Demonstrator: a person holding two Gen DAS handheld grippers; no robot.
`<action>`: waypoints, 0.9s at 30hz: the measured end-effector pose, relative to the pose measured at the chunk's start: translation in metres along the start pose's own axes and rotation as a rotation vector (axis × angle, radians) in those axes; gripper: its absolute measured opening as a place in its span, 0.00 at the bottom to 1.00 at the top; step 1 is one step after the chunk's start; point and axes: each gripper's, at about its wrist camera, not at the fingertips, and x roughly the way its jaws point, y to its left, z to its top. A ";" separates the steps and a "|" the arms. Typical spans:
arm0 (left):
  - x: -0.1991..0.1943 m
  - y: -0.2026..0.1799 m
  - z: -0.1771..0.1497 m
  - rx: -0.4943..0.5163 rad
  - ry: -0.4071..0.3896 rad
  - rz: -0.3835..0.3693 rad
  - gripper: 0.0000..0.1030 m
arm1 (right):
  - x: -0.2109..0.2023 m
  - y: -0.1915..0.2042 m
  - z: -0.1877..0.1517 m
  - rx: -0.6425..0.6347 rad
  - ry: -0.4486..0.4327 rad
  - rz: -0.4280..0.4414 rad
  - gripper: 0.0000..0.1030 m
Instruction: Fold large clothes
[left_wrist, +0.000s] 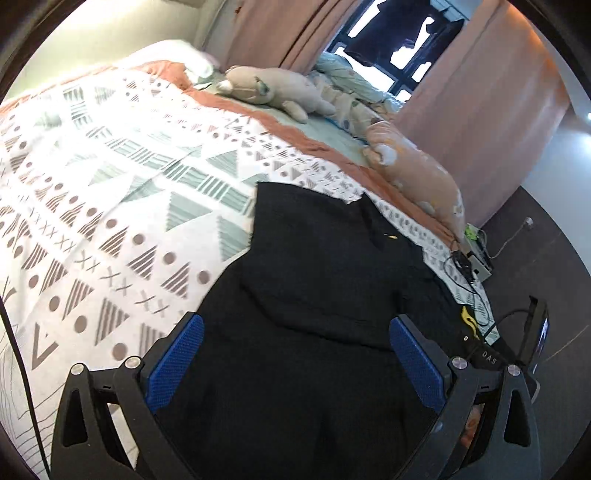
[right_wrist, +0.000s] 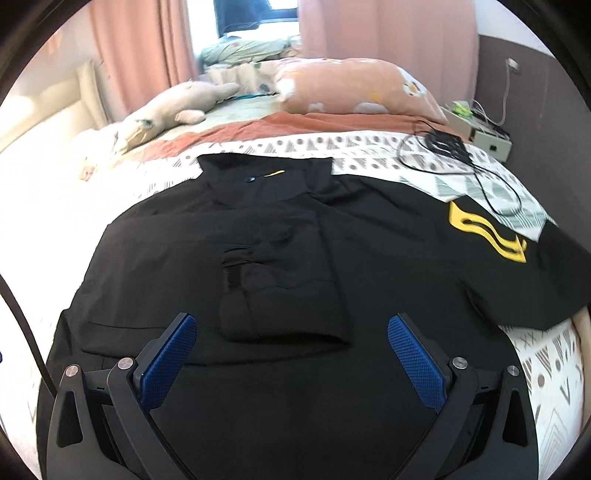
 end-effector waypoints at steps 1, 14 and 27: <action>-0.001 0.009 -0.002 -0.019 0.010 -0.012 0.99 | 0.008 0.009 0.002 -0.033 0.011 -0.014 1.00; -0.019 0.062 0.001 -0.122 0.037 -0.009 0.99 | 0.110 0.073 -0.001 -0.366 0.208 -0.167 1.00; -0.023 0.056 -0.005 -0.133 0.075 -0.037 0.99 | 0.096 0.047 0.021 -0.436 0.186 -0.426 1.00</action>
